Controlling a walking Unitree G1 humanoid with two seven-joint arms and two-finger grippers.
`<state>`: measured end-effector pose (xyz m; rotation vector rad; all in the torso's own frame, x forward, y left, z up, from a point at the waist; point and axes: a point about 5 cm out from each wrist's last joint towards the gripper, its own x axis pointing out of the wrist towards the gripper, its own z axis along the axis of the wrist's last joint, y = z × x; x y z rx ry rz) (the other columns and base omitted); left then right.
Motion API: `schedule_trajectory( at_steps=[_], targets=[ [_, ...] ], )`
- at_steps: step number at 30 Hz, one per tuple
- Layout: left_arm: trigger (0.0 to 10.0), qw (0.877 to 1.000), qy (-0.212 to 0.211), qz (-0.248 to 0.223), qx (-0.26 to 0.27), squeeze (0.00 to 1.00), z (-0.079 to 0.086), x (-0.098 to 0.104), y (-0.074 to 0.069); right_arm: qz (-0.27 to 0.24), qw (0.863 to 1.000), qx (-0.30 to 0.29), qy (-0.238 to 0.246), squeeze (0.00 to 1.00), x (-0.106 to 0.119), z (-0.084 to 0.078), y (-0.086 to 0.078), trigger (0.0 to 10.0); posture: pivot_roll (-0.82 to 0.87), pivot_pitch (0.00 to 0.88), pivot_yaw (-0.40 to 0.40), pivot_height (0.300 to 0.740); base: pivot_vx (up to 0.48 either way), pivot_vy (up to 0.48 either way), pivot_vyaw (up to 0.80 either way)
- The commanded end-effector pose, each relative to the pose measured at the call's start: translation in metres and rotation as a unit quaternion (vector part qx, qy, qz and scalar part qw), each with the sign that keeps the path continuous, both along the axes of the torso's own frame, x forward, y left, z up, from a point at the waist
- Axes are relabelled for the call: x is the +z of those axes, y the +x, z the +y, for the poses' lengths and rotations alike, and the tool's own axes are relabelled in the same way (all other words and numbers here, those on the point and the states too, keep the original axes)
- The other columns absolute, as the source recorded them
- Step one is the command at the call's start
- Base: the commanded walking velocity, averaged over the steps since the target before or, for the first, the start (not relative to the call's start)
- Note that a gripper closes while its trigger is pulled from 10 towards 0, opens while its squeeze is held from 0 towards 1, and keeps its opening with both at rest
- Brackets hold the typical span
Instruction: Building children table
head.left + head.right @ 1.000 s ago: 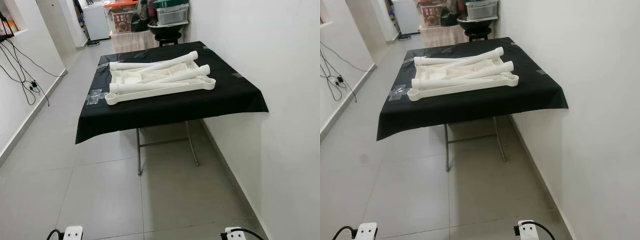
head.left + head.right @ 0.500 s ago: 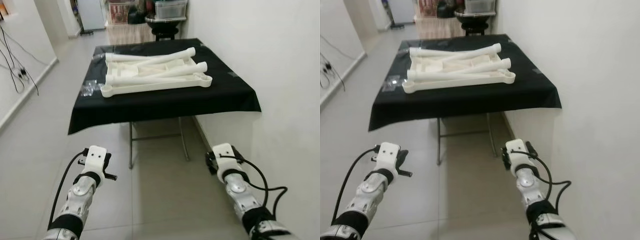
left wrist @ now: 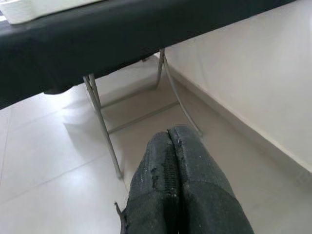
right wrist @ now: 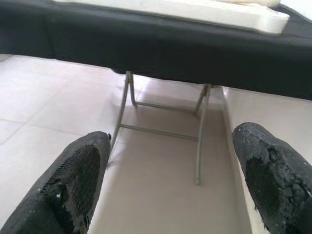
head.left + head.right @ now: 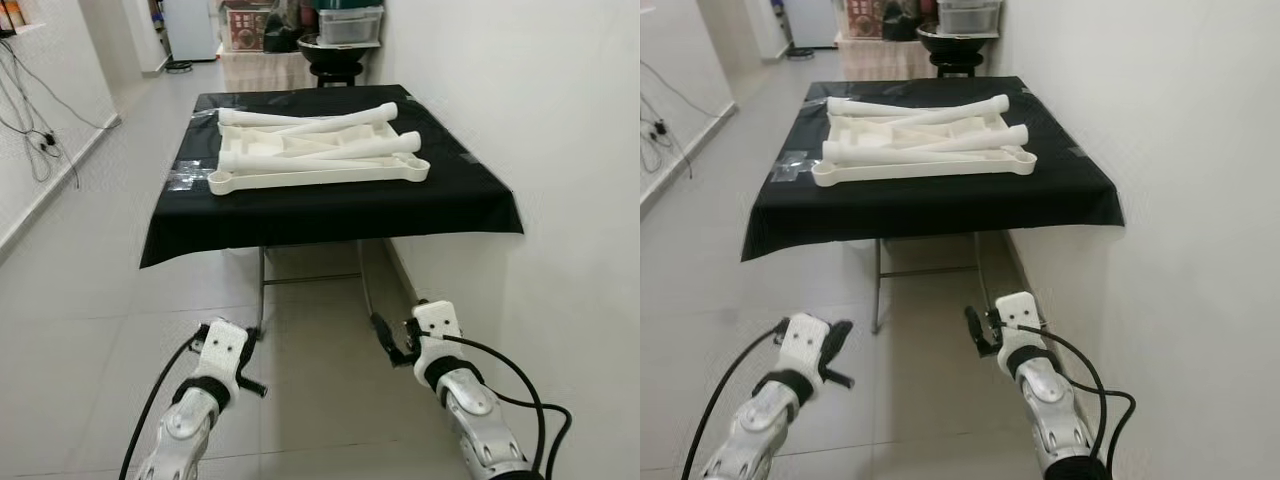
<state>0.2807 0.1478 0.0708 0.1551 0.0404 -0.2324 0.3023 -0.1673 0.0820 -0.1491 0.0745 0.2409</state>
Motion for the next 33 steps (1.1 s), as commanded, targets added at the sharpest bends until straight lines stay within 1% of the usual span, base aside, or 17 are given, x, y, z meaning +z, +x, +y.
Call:
schedule_trajectory(
  at_steps=[1,3,5,6,8,12,13,15,17,18,19,23,26,27,30,33],
  targets=[
    [10.0,1.0,0.002,-0.005,0.001,0.0,0.0,0.006,0.0,-0.005,1.0,0.019,0.008,0.0,0.003,0.005,-0.002,10.0,-0.1,0.0,-0.048,0.74,0.0,0.0,0.0],
    [10.0,1.0,-0.008,-0.007,0.001,0.0,-0.001,0.01,0.0,-0.015,0.999,0.027,0.018,0.0,0.01,0.008,-0.001,10.0,-0.1,0.0,-0.045,0.74,0.0,0.0,0.0],
    [10.0,1.0,-0.013,-0.003,0.004,0.0,0.0,0.012,0.0,-0.012,0.999,0.021,0.046,0.0,0.016,0.006,0.0,10.0,-0.1,0.0,-0.027,0.74,0.0,0.0,0.0],
    [10.0,1.0,-0.013,-0.003,0.004,0.0,0.0,0.012,0.0,-0.012,0.999,0.021,0.046,0.0,0.016,0.006,0.0,10.0,-0.1,0.0,-0.027,0.74,0.0,0.0,0.0],
    [10.0,1.0,-0.019,0.0,0.002,0.0,0.0,0.015,0.001,-0.006,0.998,0.013,0.068,0.0,0.018,0.005,0.001,10.0,-0.11,0.0,-0.013,0.74,0.0,0.0,0.0],
    [10.0,1.0,-0.02,0.004,-0.004,0.0,-0.002,0.017,0.001,-0.008,0.998,0.008,0.062,0.0,0.02,0.003,0.001,10.0,-0.11,0.0,-0.007,0.74,0.0,0.0,0.0],
    [10.0,1.0,-0.019,0.006,-0.015,0.0,-0.006,0.018,0.001,-0.016,0.999,0.001,0.046,0.0,0.021,0.003,0.001,10.0,-0.12,0.0,0.02,0.74,0.281,0.0,0.0],
    [10.0,0.999,-0.016,0.008,-0.033,0.0,-0.014,0.02,0.001,-0.022,0.999,-0.009,0.033,0.0,0.022,0.002,0.0,10.0,-0.12,0.0,0.025,0.74,0.283,0.0,0.0],
    [10.0,0.999,-0.016,0.009,-0.04,0.0,-0.017,0.02,0.002,-0.021,0.999,-0.013,0.033,0.0,0.022,0.001,0.001,10.0,-0.12,0.0,0.025,0.74,0.285,0.0,0.0],
    [10.0,0.999,-0.025,0.017,-0.043,0.0,-0.017,0.021,0.005,-0.016,0.999,-0.019,0.045,0.0,0.023,0.001,0.001,10.0,-0.12,0.0,0.039,0.74,0.289,0.0,0.0],
    [10.0,0.998,-0.026,0.02,-0.047,0.0,-0.017,0.021,0.006,-0.014,0.998,-0.02,0.049,0.0,0.023,0.001,0.001,10.0,-0.12,0.0,0.04,0.74,0.285,0.0,0.0],
    [10.0,0.998,-0.024,0.025,-0.057,0.0,-0.017,0.022,0.005,-0.011,0.998,-0.02,0.055,0.0,0.024,0.002,-0.001,10.0,-0.12,0.0,0.048,0.74,0.288,0.0,0.0],
    [10.0,0.998,-0.027,0.028,-0.057,0.0,-0.016,0.022,0.004,-0.012,0.997,-0.022,0.067,0.0,0.025,0.002,-0.001,10.0,-0.12,0.0,0.053,0.74,0.292,0.0,0.0],
    [10.0,0.998,-0.028,0.029,-0.056,0.0,-0.014,0.023,0.003,-0.015,0.997,-0.017,0.076,0.0,0.028,0.005,-0.001,10.0,-0.11,0.0,0.054,0.74,0.307,0.0,0.0],
    [10.0,0.998,-0.029,0.03,-0.057,0.0,-0.014,0.024,0.003,-0.019,0.997,-0.004,0.073,0.0,0.03,0.01,0.0,10.0,-0.11,0.0,0.045,0.74,0.31,0.0,0.0],
    [10.0,0.997,-0.031,0.028,-0.057,0.0,-0.015,0.026,0.003,-0.018,0.998,0.001,0.066,0.0,0.03,0.011,0.001,10.0,-0.1,0.0,0.037,0.74,0.319,0.0,0.0]
  ],
)
